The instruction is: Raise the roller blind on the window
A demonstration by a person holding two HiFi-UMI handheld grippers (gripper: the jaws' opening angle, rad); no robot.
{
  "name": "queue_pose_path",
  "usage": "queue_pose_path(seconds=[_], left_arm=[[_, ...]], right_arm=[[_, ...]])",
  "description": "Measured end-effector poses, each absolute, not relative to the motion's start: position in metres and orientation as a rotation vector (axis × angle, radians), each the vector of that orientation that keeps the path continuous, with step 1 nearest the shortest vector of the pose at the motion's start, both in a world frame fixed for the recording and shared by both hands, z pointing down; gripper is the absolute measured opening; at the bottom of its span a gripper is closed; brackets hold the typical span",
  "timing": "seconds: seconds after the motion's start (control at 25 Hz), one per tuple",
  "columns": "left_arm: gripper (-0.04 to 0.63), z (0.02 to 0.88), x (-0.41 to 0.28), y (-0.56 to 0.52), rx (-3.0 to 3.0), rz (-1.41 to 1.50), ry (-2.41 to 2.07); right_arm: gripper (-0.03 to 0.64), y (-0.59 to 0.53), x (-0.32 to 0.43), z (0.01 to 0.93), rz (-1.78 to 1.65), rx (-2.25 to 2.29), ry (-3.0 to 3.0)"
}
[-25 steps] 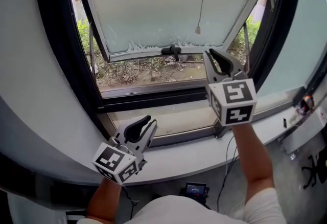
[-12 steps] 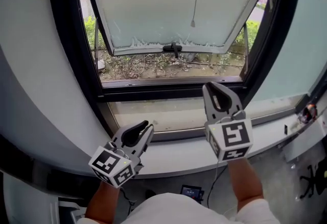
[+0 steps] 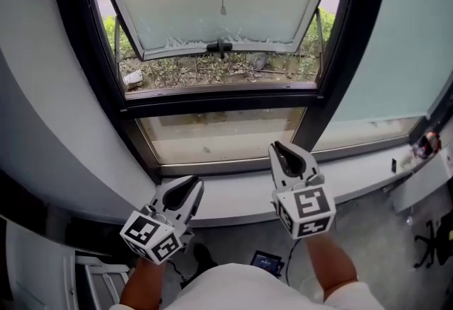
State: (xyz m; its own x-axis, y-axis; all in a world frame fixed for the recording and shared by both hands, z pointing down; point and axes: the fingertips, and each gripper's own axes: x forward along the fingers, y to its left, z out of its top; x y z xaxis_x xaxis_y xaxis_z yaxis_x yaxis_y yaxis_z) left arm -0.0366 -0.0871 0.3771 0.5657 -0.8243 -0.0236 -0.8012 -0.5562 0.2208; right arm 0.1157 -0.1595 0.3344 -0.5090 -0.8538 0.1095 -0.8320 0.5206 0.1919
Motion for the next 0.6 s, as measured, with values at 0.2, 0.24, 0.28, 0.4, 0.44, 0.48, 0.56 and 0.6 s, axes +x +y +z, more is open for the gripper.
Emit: queue_pose_path(seconds=[0.2, 0.24, 0.28, 0.4, 0.44, 0.48, 0.56, 0.6], left_arm=[[0.057, 0.395, -0.009, -0.046, 2.561, -0.155, -1.395], [0.057, 0.399, -0.005, -0.039, 2.553, -0.147, -1.398], [0.057, 0.402, -0.002, -0.032, 2.545, -0.139, -1.402], [0.055, 0.409, 0.006, -0.013, 2.523, -0.117, -1.409], [0.055, 0.411, 0.008, -0.008, 2.518, -0.110, -1.409], [0.055, 0.413, 0.010, -0.003, 2.515, -0.104, -1.407], [0.055, 0.415, 0.011, 0.006, 2.518, -0.100, -1.400], [0.055, 0.417, 0.009, 0.011, 2.520, -0.101, -1.395]], right_arm=[[0.043, -0.122, 0.139, 0.374, -0.063, 1.369, -2.585], [0.043, -0.116, 0.143, 0.380, -0.042, 1.355, -2.592], [0.043, -0.110, 0.145, 0.386, -0.023, 1.342, -2.598], [0.043, -0.091, 0.154, 0.399, 0.018, 1.324, -2.607], [0.041, -0.085, 0.156, 0.402, 0.033, 1.324, -2.609], [0.041, -0.079, 0.158, 0.405, 0.049, 1.324, -2.611], [0.041, -0.066, 0.159, 0.411, 0.077, 1.322, -2.613], [0.041, -0.059, 0.157, 0.415, 0.086, 1.320, -2.612]])
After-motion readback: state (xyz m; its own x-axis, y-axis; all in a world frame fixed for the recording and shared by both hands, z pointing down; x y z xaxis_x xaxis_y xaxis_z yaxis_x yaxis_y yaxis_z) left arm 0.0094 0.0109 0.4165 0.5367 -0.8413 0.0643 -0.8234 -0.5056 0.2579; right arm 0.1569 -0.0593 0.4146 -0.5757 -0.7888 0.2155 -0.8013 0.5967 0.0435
